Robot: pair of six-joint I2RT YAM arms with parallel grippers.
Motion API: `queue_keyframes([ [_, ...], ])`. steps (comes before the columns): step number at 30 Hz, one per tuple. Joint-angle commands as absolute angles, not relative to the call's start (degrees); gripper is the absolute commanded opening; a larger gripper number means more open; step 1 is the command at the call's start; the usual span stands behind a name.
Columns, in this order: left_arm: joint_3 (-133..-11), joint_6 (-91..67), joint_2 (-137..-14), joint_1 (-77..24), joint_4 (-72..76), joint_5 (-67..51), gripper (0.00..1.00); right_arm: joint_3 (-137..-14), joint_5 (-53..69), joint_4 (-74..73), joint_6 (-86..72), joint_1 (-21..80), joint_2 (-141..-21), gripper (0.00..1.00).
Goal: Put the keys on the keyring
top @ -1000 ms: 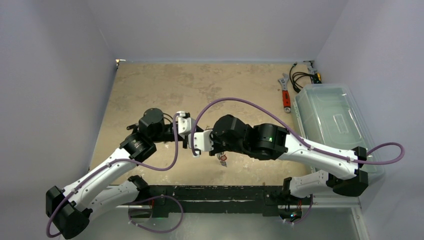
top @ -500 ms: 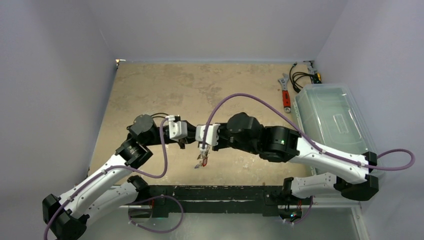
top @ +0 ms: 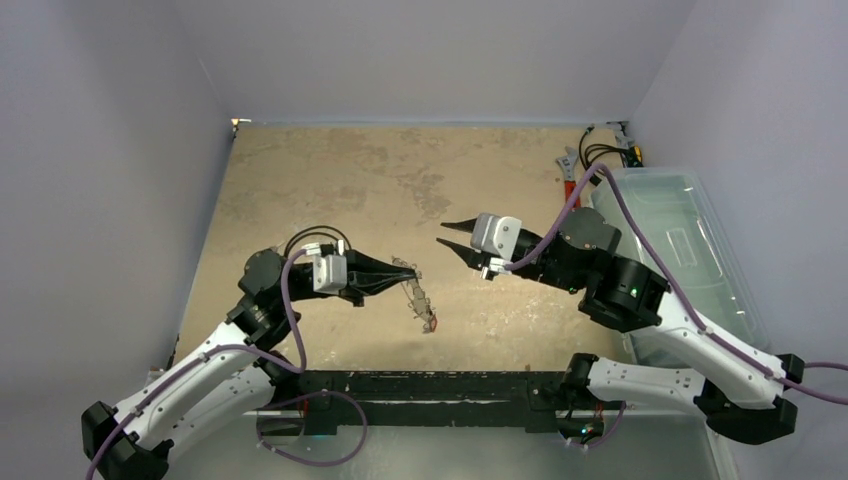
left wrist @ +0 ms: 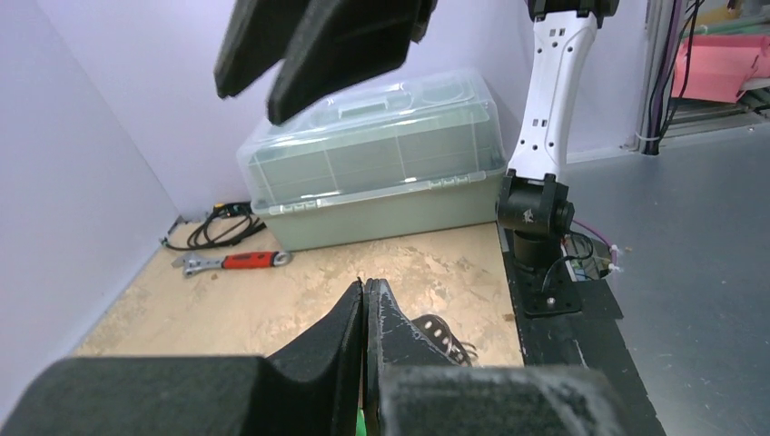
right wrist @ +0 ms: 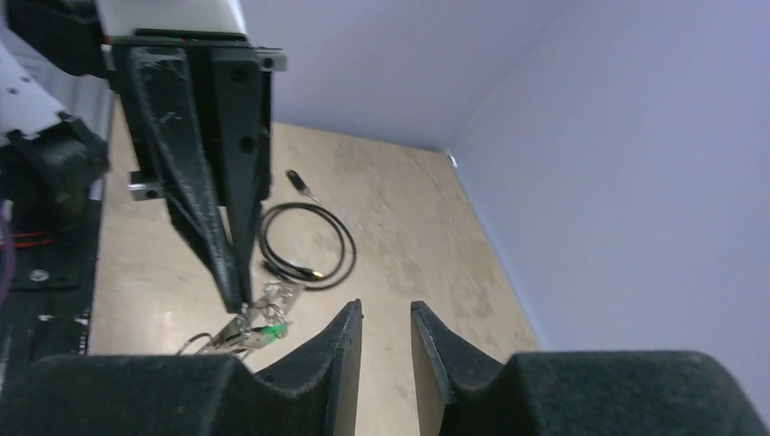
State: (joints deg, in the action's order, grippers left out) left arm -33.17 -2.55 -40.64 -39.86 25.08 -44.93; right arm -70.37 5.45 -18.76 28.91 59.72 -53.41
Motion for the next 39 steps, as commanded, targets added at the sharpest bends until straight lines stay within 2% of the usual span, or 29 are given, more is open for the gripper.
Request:
queue_keyframes([
  [1, -33.6, -3.6, -39.3, -40.1, 29.9, -45.0, 0.0, -69.3, 17.2, -18.3, 26.4, 59.1, -53.9, 0.31],
  [7, -33.8, -2.5, -38.6, -40.1, 28.3, -43.9, 0.0, -70.2, 25.1, -22.6, 25.6, 58.3, -55.3, 0.34],
  [11, -34.1, -1.9, -38.7, -40.1, 27.1, -43.4, 0.0, -70.5, 26.5, -23.6, 25.1, 58.1, -56.9, 0.45],
  [16, -34.3, -1.6, -38.8, -40.1, 26.3, -43.1, 0.0, -70.5, 27.6, -23.2, 24.0, 58.0, -60.4, 0.49],
  [20, -34.4, -1.5, -38.9, -40.1, 26.3, -42.9, 0.0, -69.9, 27.8, -21.1, 22.6, 58.0, -64.1, 0.4],
  [22, -34.4, -1.5, -39.0, -40.1, 26.2, -42.8, 0.0, -70.2, 27.2, -20.8, 22.6, 58.0, -65.5, 0.24],
  [24, -34.4, -1.5, -39.1, -40.1, 26.1, -42.3, 0.0, -70.0, 26.1, -20.1, 22.6, 58.0, -65.7, 0.03],
  [25, -34.4, -1.5, -39.1, -40.0, 26.0, -42.2, 0.0, -69.9, 25.9, -19.8, 22.8, 58.0, -65.5, 0.0],
  [35, -35.9, 1.1, -39.3, -40.1, 22.1, -42.2, 0.0, -69.5, 23.2, -20.1, 23.2, 58.0, -63.2, 0.0],
  [36, -36.5, 1.9, -39.3, -40.1, 20.4, -42.3, 0.08, -69.6, 23.0, -20.2, 23.2, 58.0, -62.9, 0.0],
  [38, -37.1, 2.7, -39.0, -40.1, 19.2, -42.3, 0.32, -69.1, 22.6, -19.4, 23.1, 58.0, -61.9, 0.0],
  [39, -37.0, 2.8, -38.7, -40.1, 19.2, -41.8, 0.39, -68.9, 22.6, -18.8, 23.1, 58.0, -61.3, 0.0],
])
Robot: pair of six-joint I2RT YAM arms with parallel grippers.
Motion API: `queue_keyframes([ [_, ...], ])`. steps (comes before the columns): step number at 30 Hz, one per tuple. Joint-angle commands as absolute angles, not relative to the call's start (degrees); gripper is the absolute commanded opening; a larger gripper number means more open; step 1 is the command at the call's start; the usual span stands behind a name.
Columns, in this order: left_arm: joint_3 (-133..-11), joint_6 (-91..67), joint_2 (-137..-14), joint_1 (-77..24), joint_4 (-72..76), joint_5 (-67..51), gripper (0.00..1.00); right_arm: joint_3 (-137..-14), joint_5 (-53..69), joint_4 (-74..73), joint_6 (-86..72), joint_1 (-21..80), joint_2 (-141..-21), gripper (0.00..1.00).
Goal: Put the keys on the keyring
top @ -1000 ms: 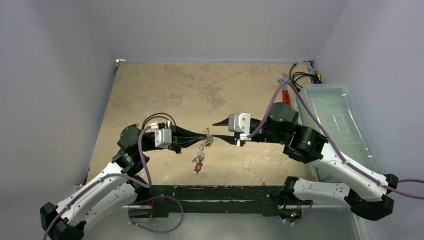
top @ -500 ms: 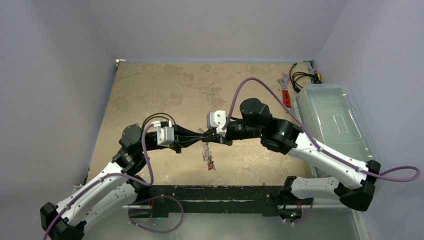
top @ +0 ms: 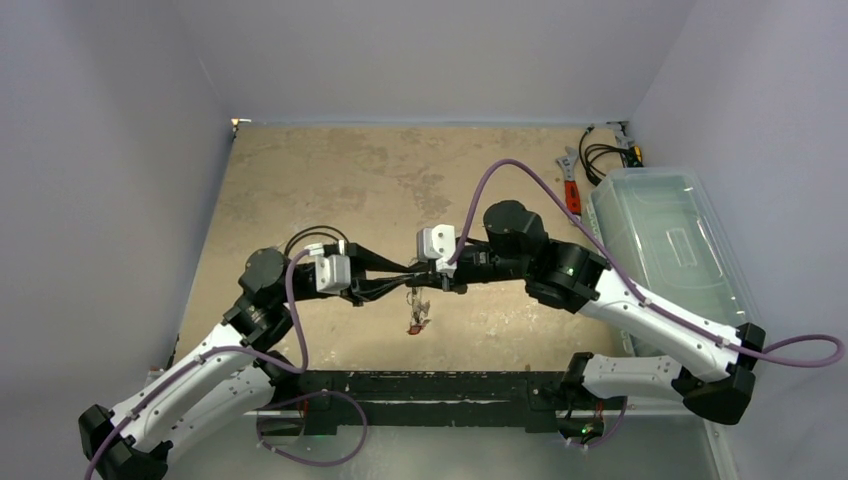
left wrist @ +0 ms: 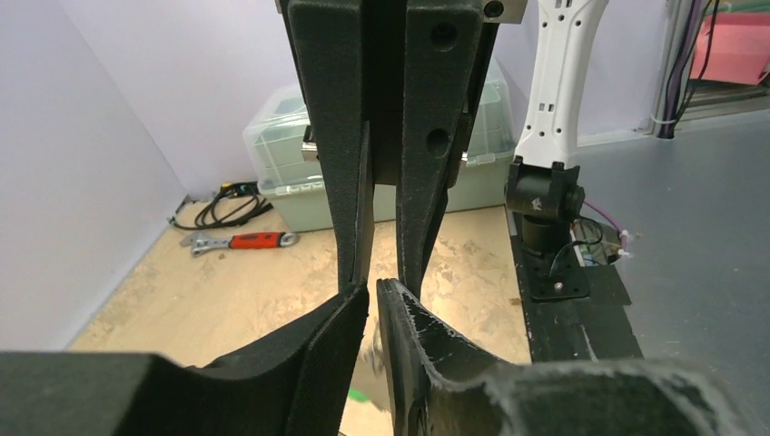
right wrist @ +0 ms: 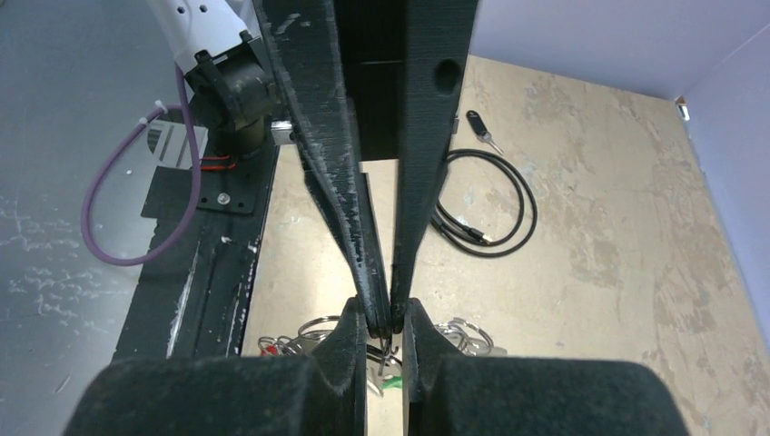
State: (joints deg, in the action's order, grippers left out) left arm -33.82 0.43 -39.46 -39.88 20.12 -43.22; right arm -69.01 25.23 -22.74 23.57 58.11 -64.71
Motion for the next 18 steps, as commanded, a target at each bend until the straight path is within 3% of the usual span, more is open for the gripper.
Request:
queue_keyframes([
  [1, -36.7, 2.9, -38.3, -40.1, 19.2, -41.2, 0.43, -68.7, 22.3, -18.4, 23.1, 58.0, -61.0, 0.0],
  [2, -36.6, 3.1, -38.0, -40.0, 19.1, -40.6, 0.44, -68.7, 22.2, -18.1, 23.0, 58.0, -60.7, 0.0],
  [3, -36.6, 3.6, -37.9, -40.1, 18.6, -40.2, 0.38, -68.6, 22.3, -18.0, 23.0, 58.0, -60.5, 0.0],
  [5, -37.4, 4.8, -38.9, -40.1, 16.3, -39.6, 0.01, -68.6, 23.0, -17.8, 22.9, 58.0, -60.3, 0.0],
  [8, -39.7, 6.2, -41.2, -40.0, 11.9, -38.3, 0.0, -67.7, 22.3, -16.1, 22.4, 58.0, -59.4, 0.0],
  [9, -40.0, 6.2, -41.6, -40.0, 11.4, -37.6, 0.04, -67.2, 21.1, -15.3, 22.1, 58.0, -59.2, 0.0],
  [12, -39.8, 5.4, -41.0, -40.1, 11.1, -32.4, 0.39, -64.8, 13.9, -12.8, 19.8, 58.0, -59.2, 0.0],
  [14, -39.9, 4.8, -40.2, -40.0, 9.8, -26.2, 0.54, -63.1, 9.7, -12.0, 16.8, 58.0, -60.3, 0.12],
  [16, -40.6, 6.0, -39.6, -39.9, 7.5, -20.9, 0.58, -60.6, 8.6, -12.3, 15.6, 58.0, -61.3, 0.31],
  [18, -41.2, 7.6, -39.0, -39.9, 5.3, -16.8, 0.6, -57.6, 10.7, -10.0, 13.5, 58.0, -61.7, 0.42],
])
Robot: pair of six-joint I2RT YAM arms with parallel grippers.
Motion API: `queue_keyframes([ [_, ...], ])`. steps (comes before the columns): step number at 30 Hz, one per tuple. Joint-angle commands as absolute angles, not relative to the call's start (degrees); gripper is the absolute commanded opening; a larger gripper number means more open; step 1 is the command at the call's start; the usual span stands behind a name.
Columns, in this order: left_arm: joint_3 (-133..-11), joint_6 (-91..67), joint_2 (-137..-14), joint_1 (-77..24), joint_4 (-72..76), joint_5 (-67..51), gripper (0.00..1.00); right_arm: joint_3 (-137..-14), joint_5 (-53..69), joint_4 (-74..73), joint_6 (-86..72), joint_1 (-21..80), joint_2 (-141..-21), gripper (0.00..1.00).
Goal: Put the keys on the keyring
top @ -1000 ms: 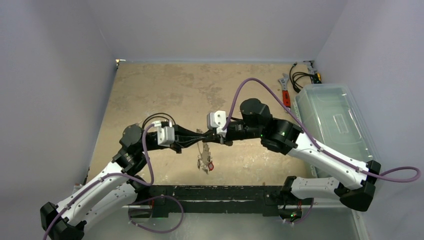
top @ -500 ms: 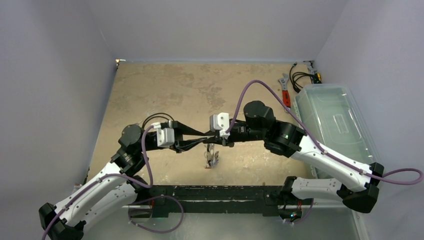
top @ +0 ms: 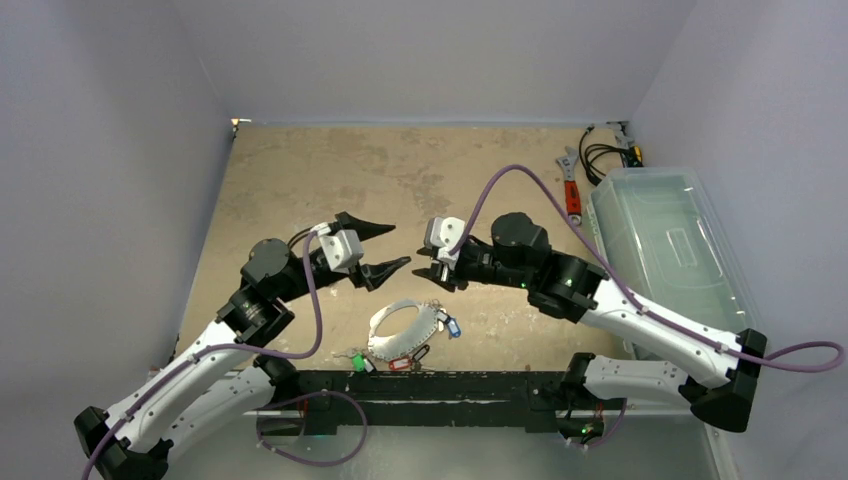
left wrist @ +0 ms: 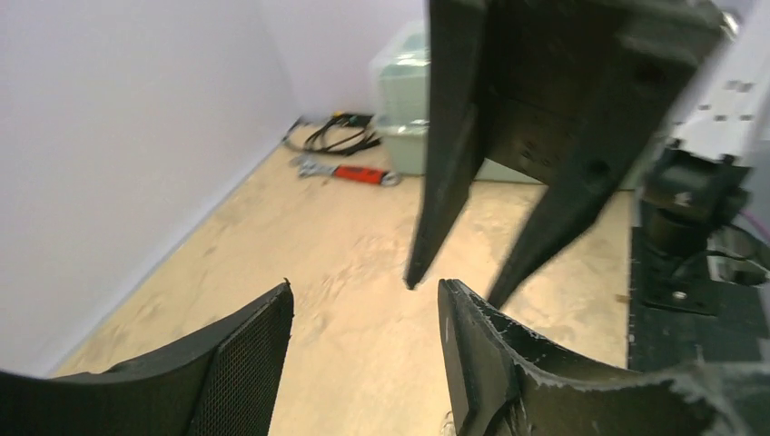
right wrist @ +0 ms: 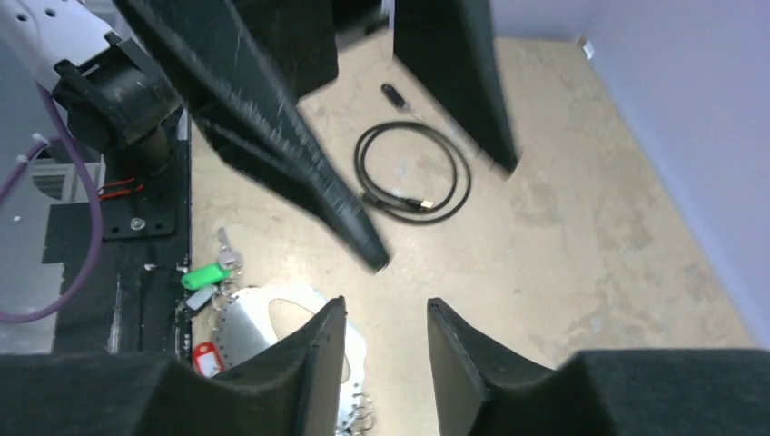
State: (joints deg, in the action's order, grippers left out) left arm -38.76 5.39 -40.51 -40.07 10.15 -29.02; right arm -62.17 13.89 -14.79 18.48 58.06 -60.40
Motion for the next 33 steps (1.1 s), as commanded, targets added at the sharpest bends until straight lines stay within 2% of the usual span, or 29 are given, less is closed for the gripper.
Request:
queue_keyframes([
  [1, -41.2, 8.8, -38.4, -39.9, 4.8, -15.2, 0.6, -56.1, 11.3, -7.8, 11.9, 58.0, -61.7, 0.48],
  [5, -41.3, 11.2, -36.4, -39.8, 2.4, -4.8, 0.63, -49.6, 10.6, 2.8, 7.1, 58.0, -62.2, 0.58],
  [7, -41.5, 12.1, -35.3, -39.7, 1.3, 4.7, 0.63, -47.5, 9.7, 6.5, 5.5, 58.0, -63.5, 0.59],
  [12, -39.9, 13.5, -32.2, -39.1, 2.0, 19.2, 0.66, -48.3, 20.5, 5.9, 8.7, 58.3, -71.3, 0.57],
  [17, -39.4, 14.7, -30.5, -38.5, 2.2, 23.0, 0.66, -50.6, 29.6, 3.8, 15.8, 61.2, -81.1, 0.56],
  [22, -38.8, 14.9, -29.4, -37.3, 2.7, 25.1, 0.65, -56.3, 28.4, 2.4, 17.5, 64.8, -89.9, 0.55],
  [26, -38.6, 14.6, -28.6, -36.3, 3.0, 25.1, 0.65, -58.6, 26.7, 7.9, 13.1, 66.1, -94.0, 0.52],
  [33, -38.6, 14.3, -28.3, -35.4, 2.9, 24.4, 0.65, -63.1, 26.4, 8.9, 8.3, 67.1, -101.0, 0.41],
])
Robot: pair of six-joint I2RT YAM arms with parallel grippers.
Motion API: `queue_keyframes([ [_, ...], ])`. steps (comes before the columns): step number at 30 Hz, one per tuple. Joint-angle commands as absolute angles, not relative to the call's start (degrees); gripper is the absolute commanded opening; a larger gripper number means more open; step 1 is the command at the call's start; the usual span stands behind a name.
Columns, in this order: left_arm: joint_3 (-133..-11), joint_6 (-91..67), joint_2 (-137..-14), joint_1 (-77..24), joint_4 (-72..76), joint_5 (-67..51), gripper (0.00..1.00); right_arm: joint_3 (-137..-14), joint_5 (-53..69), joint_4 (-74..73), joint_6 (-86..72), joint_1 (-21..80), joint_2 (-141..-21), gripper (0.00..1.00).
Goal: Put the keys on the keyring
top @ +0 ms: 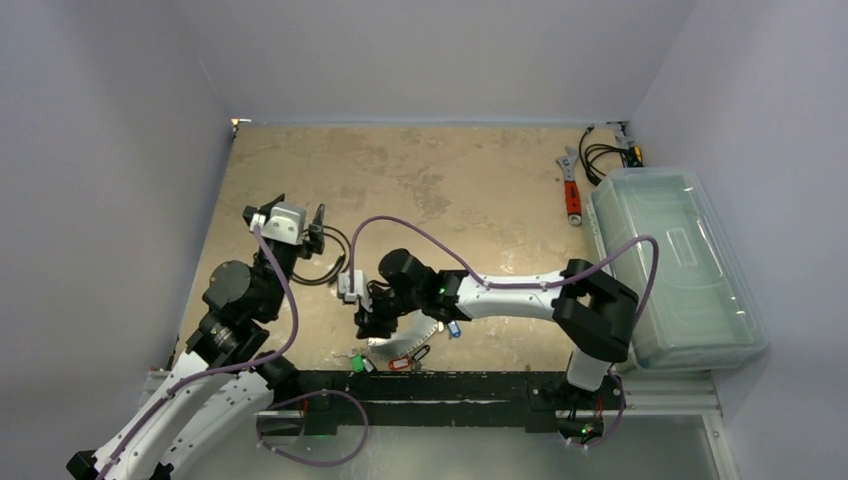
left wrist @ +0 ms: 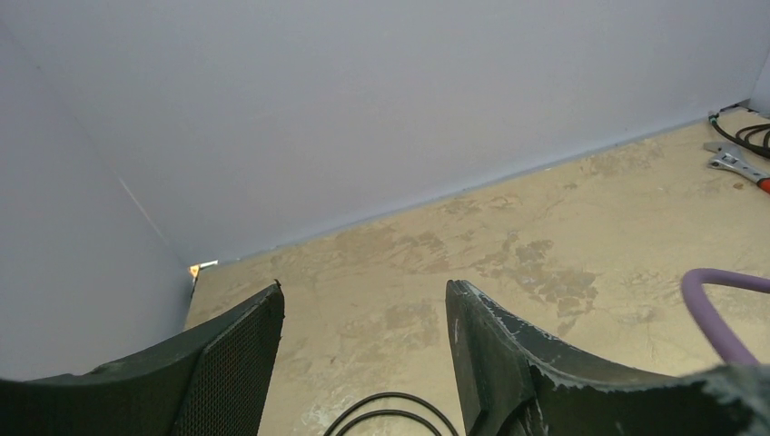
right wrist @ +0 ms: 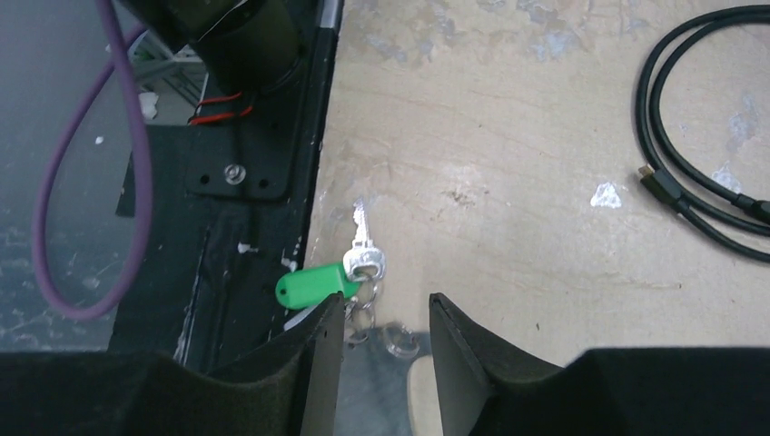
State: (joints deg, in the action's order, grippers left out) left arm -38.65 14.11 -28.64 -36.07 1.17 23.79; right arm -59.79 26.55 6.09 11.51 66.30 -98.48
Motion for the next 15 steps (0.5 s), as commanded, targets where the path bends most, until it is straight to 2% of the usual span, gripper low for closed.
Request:
queue_keyframes([
  [1, -38.6, 14.3, -28.3, -35.2, 2.8, 24.2, 0.64, -63.4, 26.2, 8.3, 8.6, 67.8, -101.9, 0.41],
  [15, -38.6, 14.0, -28.6, -34.2, 2.6, 23.0, 0.64, -62.2, 21.7, 2.7, 14.3, 70.5, -105.1, 0.26],
])
